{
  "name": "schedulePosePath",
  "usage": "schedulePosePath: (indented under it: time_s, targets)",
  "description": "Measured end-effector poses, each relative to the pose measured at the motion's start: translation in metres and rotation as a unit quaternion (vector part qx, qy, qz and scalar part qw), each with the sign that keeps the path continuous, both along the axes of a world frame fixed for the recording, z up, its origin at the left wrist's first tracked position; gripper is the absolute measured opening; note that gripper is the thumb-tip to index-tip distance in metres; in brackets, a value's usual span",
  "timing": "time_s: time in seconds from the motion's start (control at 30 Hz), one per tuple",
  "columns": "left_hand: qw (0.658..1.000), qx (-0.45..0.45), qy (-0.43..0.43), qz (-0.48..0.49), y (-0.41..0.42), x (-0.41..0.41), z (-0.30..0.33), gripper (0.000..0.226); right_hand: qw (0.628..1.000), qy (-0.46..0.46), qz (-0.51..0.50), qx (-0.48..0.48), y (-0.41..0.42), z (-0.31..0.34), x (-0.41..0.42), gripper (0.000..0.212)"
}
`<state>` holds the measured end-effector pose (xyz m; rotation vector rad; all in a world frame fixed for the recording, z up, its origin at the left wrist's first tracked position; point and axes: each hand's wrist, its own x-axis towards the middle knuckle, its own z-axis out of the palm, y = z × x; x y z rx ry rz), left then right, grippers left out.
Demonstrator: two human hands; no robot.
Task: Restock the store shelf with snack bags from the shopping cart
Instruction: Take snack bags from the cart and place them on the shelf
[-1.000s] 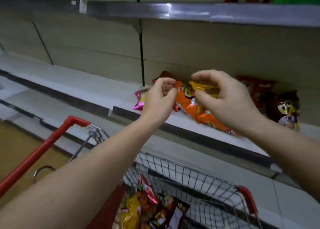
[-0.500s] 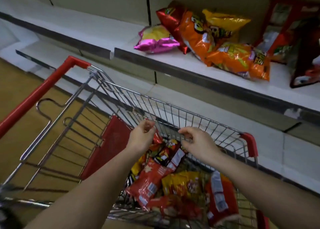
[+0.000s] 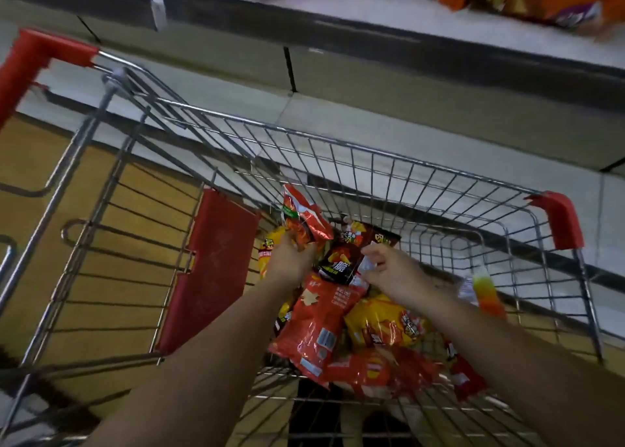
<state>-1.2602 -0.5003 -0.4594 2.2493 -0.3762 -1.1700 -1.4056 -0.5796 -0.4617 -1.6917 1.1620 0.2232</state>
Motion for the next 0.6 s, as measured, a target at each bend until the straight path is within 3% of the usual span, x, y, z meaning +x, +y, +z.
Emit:
schedulePosePath:
  time_s: [0.13,0.23,0.37,0.6]
  targets:
    - [0.999,-0.018,0.019,0.038,-0.034,0.022,-0.030,0.060,0.998,0.013,-0.052,0.039,0.003,-0.024,0.020,0.046]
    - [0.997,-0.009,-0.001,0.077,-0.057,0.031,-0.056,0.078,0.995,0.013,-0.090,0.047,0.002,-0.037,0.030,0.046]
    - [0.995,0.019,-0.008,0.099,-0.080,0.034,-0.077,0.101,0.990,0.009,-0.127,0.063,-0.001,-0.051,0.037,0.049]
    - [0.984,0.101,0.018,0.145,-0.089,0.059,-0.116,0.123,0.980,0.015,-0.165,0.111,0.010,-0.070,0.031,0.046]
